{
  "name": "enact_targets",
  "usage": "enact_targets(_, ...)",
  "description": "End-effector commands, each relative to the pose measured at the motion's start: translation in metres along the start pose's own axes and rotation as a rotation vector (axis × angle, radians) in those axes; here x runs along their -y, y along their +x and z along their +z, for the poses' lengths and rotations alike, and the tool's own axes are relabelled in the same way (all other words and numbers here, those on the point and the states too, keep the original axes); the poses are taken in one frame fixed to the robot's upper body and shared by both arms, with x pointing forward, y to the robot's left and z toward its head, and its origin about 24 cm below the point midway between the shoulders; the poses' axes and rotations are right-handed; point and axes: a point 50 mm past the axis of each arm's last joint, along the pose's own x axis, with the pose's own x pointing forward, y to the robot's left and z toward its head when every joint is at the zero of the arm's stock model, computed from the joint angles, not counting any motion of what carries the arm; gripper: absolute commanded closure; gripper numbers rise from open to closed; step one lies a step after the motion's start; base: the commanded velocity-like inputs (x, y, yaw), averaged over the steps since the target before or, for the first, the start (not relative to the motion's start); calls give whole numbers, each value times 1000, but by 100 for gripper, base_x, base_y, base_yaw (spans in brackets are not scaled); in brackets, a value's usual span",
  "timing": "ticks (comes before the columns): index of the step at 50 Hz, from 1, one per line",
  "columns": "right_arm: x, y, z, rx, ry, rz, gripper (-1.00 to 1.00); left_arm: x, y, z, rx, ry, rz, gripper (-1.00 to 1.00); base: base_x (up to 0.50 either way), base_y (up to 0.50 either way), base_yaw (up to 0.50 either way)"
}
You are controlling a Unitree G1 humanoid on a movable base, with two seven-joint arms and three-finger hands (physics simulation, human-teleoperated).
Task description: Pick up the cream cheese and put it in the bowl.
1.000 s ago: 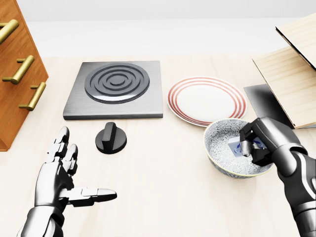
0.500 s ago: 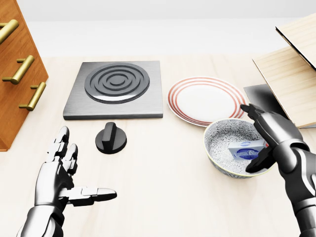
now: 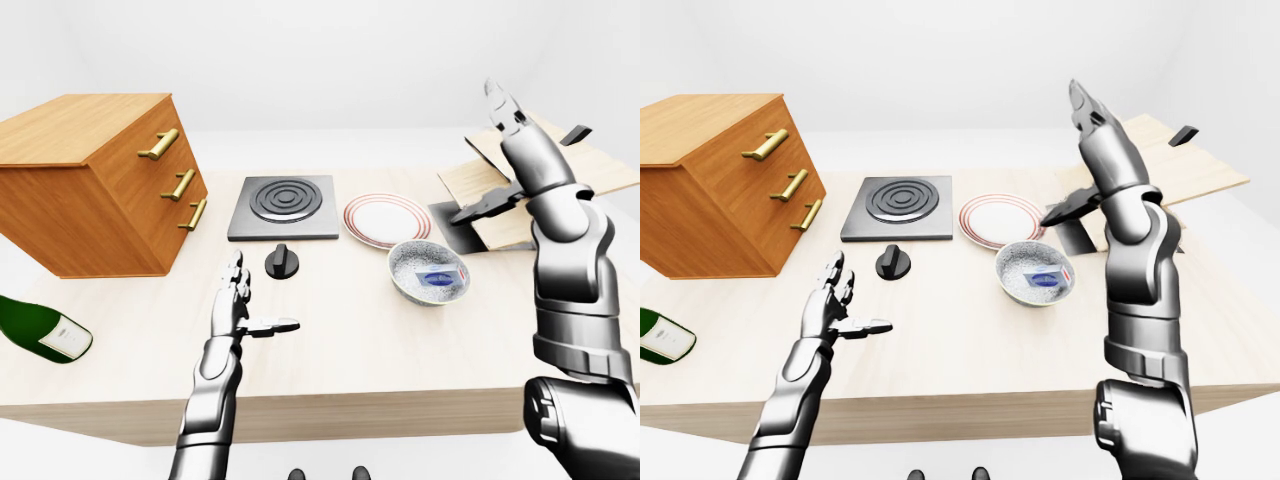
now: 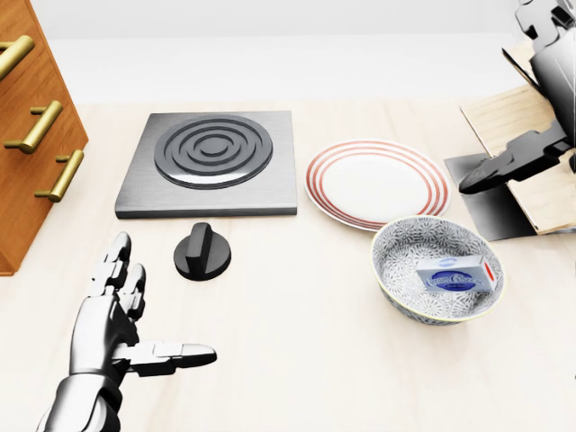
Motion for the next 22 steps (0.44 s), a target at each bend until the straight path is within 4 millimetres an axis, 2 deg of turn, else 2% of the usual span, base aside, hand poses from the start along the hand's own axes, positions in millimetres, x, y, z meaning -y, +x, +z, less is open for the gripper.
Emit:
enact_targets(1,62,-30,79,392,40,-203,-100,2,1,-1,-2,4,-2,-100,0,0,0)
enact_targets(5,39,-47,86,454,104,-158,-100,4,3,1,1,3,-3,-100,0,0,0)
enact_targets(7,1,-61,83,446,246,-93,-100,10,4,9,23,0,-18,-100,0,0,0)
enact_targets(9,-20,-68,79,406,306,-67,-100,14,5,19,54,0,-21,-100,0,0,0)
enact_targets(10,-45,-78,76,362,392,-24,-100,17,6,29,94,3,-26,-100,0,0,0)
enact_targets(11,-61,-82,73,319,443,-5,-100,18,6,37,128,3,-28,-100,0,0,0)
enact_targets(15,-104,-94,62,189,594,76,-100,24,4,63,239,7,-37,-100,0,0,0)
enact_targets(16,-124,-100,57,120,655,116,-100,26,4,71,272,6,-38,-100,0,0,0)
enact_targets(20,-150,-116,51,34,777,144,-100,31,-1,88,349,-4,-54,-100,0,0,0)
enact_targets(22,-153,-122,50,21,818,136,-100,32,-4,91,363,-7,-59,-100,0,0,0)
